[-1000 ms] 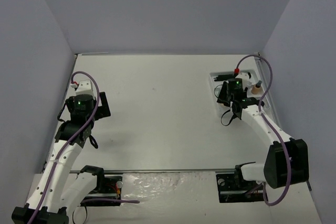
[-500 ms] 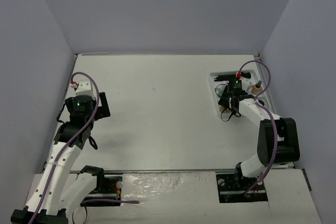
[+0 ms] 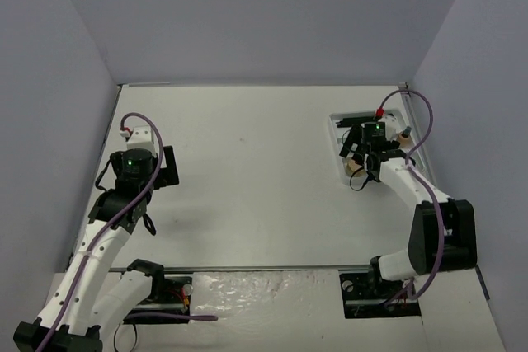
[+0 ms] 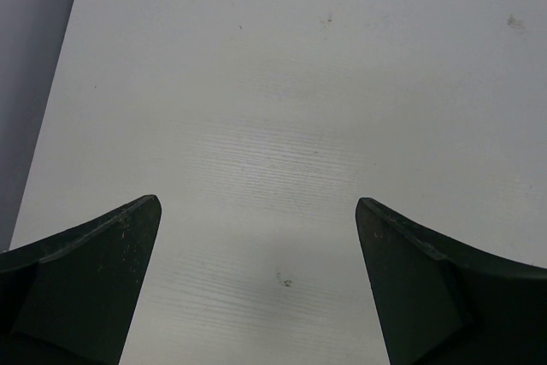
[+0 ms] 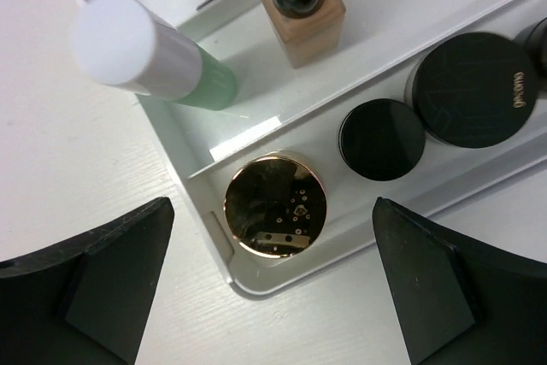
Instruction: Organize the makeup
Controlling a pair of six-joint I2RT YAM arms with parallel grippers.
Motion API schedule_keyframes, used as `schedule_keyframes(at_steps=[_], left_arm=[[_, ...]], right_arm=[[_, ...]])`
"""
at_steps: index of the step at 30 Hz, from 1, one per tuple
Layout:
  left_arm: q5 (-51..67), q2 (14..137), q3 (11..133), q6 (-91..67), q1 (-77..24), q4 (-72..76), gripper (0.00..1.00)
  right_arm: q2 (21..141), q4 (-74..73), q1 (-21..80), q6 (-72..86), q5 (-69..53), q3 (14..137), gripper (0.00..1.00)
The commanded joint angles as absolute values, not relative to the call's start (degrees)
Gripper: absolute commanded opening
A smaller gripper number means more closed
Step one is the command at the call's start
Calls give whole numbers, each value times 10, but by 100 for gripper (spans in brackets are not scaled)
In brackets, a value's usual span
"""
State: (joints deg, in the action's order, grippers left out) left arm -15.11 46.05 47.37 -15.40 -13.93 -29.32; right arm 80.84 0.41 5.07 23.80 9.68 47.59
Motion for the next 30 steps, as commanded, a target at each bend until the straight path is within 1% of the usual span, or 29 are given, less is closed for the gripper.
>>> schedule_keyframes(at_steps=[1,3,7,13,16,20,30], left_arm=[[-169,462,489,-153,-165,-272,97],[-173,460,489,-152,-174,-274,97],[-174,458,493,-154,-192,-274,97],[-171,453,508,-166,-191,-292,97],[-174,445,513,-169,-190,-303,97],[-185,442,533,-188,-189,-336,97],[-192,453,579,-221,-189,-386,97]], right_arm=[[678,1,57,211,107,484,100],[605,-5,57,195,87,472,100],[501,-60,58,176,49,464,100],[360,-150,57,155,48,466,100],[306,-165,57,170,47,465,100],[257,-186,58,175,19,480,100],[201,-265,58,183,12,536,100]])
